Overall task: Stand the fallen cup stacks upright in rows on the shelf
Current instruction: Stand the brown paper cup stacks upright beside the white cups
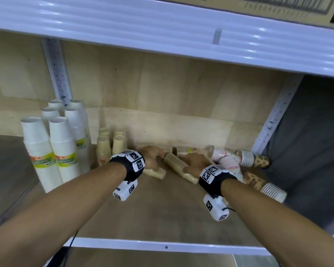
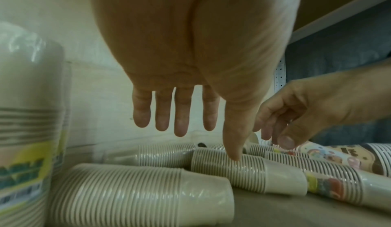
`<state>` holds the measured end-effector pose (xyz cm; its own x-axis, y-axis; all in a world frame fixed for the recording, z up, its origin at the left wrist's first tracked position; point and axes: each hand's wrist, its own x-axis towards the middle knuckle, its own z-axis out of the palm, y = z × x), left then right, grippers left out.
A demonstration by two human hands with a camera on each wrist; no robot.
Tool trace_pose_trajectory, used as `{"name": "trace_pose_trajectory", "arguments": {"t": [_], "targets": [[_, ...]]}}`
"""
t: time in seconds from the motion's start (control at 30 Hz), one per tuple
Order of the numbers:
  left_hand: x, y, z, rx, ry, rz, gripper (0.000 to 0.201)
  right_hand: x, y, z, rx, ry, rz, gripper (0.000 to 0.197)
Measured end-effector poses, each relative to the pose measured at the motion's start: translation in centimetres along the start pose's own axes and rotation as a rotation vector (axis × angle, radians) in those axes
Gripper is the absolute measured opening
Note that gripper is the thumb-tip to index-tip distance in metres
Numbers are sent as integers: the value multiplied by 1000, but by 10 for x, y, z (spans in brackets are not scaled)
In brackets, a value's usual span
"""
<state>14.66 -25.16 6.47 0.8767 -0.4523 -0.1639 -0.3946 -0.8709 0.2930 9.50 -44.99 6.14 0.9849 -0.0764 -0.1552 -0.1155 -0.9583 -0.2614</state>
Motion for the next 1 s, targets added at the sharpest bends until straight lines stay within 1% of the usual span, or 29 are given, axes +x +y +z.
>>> {"name": "trace_pose_trajectory", "arguments": {"t": [0.1,0.3,0.47,0.57,0.73,0.87,1.0], "targets": [[5,-5,9,-12,-41,18,61,6,10,14,19,-14,-2,31],[12,-7,22,-70,-72,29,57,12,16,30,14,41,6,37],[19,-5,28,-21,-73,38,58,18,20,37,36,69,25,42],[24,-7,33,38,-78,39,62,22,21,41,49,79,36,50],[33,-8,39,138,-83,53,51,27,23,47,40,40,80,66],[38,-7,42,234,-88,65,51,27,22,49,39,49,78,70],[39,-7,42,230,-94,65,49,28,21,49,37,43,85,70]]}}
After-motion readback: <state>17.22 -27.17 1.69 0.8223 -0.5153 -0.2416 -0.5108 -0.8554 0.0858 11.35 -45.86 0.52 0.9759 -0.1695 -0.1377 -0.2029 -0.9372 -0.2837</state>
